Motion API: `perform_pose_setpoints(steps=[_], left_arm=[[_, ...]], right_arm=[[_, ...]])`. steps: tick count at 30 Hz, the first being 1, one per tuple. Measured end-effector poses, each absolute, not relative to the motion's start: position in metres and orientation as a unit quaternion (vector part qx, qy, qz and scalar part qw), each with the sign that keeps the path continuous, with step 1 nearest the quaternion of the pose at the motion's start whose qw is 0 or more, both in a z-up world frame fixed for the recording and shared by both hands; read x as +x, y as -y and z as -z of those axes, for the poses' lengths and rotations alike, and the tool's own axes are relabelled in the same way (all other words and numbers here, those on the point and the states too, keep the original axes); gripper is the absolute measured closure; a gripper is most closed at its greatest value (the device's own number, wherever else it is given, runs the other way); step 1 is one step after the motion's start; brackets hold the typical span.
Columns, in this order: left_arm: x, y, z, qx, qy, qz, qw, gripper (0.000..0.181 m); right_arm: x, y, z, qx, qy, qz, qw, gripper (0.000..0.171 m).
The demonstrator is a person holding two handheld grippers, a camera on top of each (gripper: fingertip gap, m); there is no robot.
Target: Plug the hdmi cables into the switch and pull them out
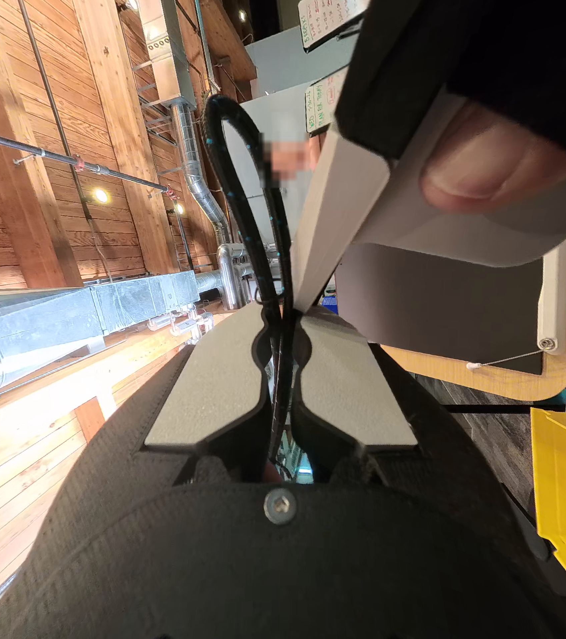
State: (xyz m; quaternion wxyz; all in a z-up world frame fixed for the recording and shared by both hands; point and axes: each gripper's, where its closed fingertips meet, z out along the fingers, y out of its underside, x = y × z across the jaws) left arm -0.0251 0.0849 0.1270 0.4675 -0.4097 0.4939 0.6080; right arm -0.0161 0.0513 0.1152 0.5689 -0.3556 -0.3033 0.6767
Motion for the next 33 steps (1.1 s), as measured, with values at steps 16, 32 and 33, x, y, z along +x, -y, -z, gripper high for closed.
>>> perform_pose_setpoints(steps=[16,32,33], left_arm=[[-0.024,-0.084,-0.118,-0.497,-0.514,-0.540,0.444,0.175],[-0.023,-0.069,-0.105,-0.648,-0.510,-0.335,0.456,0.174],[-0.022,-0.068,-0.108,-0.641,-0.510,-0.339,0.463,0.174]], right_arm=[[-0.012,-0.056,-0.113,-0.369,0.346,-0.536,0.676,0.171],[-0.010,-0.046,-0.116,-0.336,0.410,-0.266,0.805,0.171],[-0.010,-0.043,-0.117,-0.334,0.412,-0.286,0.798,0.171]])
